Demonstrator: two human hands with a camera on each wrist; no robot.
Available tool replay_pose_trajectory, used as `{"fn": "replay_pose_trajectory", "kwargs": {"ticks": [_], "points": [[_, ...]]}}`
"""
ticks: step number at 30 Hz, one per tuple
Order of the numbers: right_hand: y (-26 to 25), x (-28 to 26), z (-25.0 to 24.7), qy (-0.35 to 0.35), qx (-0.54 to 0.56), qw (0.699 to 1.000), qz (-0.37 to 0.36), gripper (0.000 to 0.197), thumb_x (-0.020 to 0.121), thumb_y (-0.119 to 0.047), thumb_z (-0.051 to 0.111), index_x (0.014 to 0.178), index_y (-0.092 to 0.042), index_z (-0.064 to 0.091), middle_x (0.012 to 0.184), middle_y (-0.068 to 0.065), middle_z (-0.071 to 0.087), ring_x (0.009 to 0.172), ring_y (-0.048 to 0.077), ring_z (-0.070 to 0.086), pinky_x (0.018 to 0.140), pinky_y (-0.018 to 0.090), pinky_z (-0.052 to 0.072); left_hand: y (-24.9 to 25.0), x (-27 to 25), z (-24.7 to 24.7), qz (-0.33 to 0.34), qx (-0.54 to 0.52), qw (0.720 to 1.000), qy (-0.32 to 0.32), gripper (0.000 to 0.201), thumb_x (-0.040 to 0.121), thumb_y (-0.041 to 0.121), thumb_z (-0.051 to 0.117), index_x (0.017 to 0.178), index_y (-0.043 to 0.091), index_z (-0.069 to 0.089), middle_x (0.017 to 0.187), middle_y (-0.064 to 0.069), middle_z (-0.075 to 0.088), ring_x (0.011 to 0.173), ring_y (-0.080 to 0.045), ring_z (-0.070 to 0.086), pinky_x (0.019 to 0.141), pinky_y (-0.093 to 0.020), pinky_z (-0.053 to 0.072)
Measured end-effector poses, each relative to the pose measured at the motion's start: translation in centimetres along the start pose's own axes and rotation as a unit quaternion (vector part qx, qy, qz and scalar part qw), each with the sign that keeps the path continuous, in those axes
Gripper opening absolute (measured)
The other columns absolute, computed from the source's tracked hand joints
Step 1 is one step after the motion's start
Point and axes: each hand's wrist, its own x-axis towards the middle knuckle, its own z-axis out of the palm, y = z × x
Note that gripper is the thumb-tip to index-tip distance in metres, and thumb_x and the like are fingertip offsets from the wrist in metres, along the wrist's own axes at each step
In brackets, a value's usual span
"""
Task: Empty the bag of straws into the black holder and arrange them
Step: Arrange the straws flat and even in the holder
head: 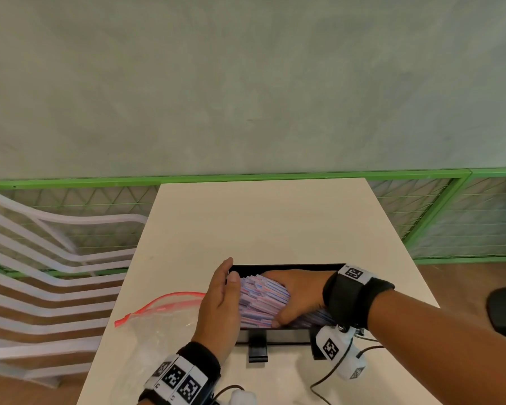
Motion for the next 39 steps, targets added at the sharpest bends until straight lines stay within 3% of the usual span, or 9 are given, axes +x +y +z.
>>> {"fn": "replay_pose_trajectory", "kwargs": {"ticks": [3,7,11,13,17,20,28,33,39], "points": [[-0.4,0.3,-0.1,-0.017,0.024,1.0,-0.003,0.06,0.075,-0.018,0.091,0.128,-0.021,0.061,0.123,0.005,0.073,0.116,0.022,0.069,0.105,0.041,0.055,-0.1,0.0,0.1,-0.004,-0.005,1.0,0.016,0.039,0.106,0.036,0.039,0.143,0.032,0.05,0.141,0.006,0.057,0.125,-0.009,0.057,0.104,-0.026,0.049],[-1.8,0.2,-1.0,-0.022,-0.012,1.0,0.007,0.051,0.077,-0.021,0.088,0.121,-0.024,0.063,0.119,0.003,0.075,0.11,0.023,0.07,0.101,0.038,0.056,-0.4,0.1,0.2,0.011,0.001,0.999,0.042,0.03,0.106,0.023,0.045,0.134,0.03,0.055,0.117,0.024,0.059,0.099,0.023,0.058,0.073,0.002,0.047],[-3.0,-0.3,-2.4,0.0,-0.067,0.998,0.004,0.058,0.077,-0.032,0.089,0.128,-0.027,0.061,0.122,-0.002,0.073,0.11,0.019,0.068,0.102,0.037,0.054,-0.8,-0.1,-0.1,0.015,-0.002,0.998,0.055,0.035,0.106,0.029,0.044,0.14,0.027,0.055,0.138,0.008,0.06,0.129,-0.012,0.056,0.107,-0.028,0.047],[-3.0,-0.5,-2.5,-0.011,-0.073,0.997,0.007,0.065,0.074,-0.038,0.091,0.131,-0.028,0.059,0.123,-0.004,0.072,0.11,0.018,0.068,0.103,0.038,0.053,-1.0,-0.3,0.1,0.013,0.02,0.999,0.035,0.042,0.106,0.035,0.04,0.148,0.028,0.047,0.152,0.005,0.049,0.139,-0.015,0.046,0.119,-0.041,0.038],[-2.2,-0.9,-1.6,-0.036,-0.034,0.999,0.005,0.072,0.079,-0.032,0.09,0.139,-0.027,0.051,0.126,-0.008,0.067,0.111,0.012,0.063,0.097,0.021,0.048,-0.8,-0.9,0.4,0.029,0.097,0.994,-0.036,0.071,0.094,0.056,0.028,0.16,0.031,0.019,0.166,0.013,0.021,0.152,-0.008,0.023,0.126,-0.035,0.022],[-1.2,-0.6,-1.2,-0.043,0.009,0.999,0.008,0.065,0.08,-0.031,0.09,0.135,-0.023,0.057,0.13,-0.001,0.071,0.118,0.018,0.066,0.108,0.033,0.05,-0.9,-0.8,0.4,0.031,0.119,0.991,-0.058,0.077,0.091,0.062,0.023,0.161,0.033,0.008,0.168,0.016,0.011,0.154,-0.005,0.013,0.128,-0.034,0.015],[-0.2,0.5,-0.4,-0.058,0.086,0.994,0.014,0.053,0.077,-0.03,0.09,0.124,-0.019,0.069,0.125,0.005,0.076,0.118,0.026,0.07,0.111,0.044,0.051,-1.5,-0.8,0.4,0.028,0.103,0.994,-0.024,0.07,0.093,0.06,0.025,0.158,0.035,0.022,0.167,0.009,0.023,0.153,-0.009,0.023,0.126,-0.04,0.023],[-1.0,0.3,-1.3,-0.079,0.072,0.994,0.014,0.047,0.086,-0.024,0.084,0.129,-0.014,0.068,0.129,0.011,0.074,0.119,0.03,0.069,0.109,0.04,0.053,-1.8,-1.1,0.7,0.066,0.15,0.986,-0.025,0.069,0.093,0.054,0.028,0.158,0.031,0.022,0.168,0.009,0.016,0.153,-0.006,0.015,0.12,-0.021,0.013],[-2.0,0.4,-2.1,-0.12,0.06,0.99,0.037,0.046,0.09,-0.033,0.079,0.131,-0.015,0.067,0.132,0.014,0.072,0.121,0.035,0.067,0.11,0.046,0.051,-2.2,-1.1,0.5,0.077,0.163,0.984,-0.017,0.068,0.095,0.053,0.028,0.158,0.028,0.023,0.167,0.004,0.02,0.152,-0.01,0.021,0.119,-0.023,0.018]]}}
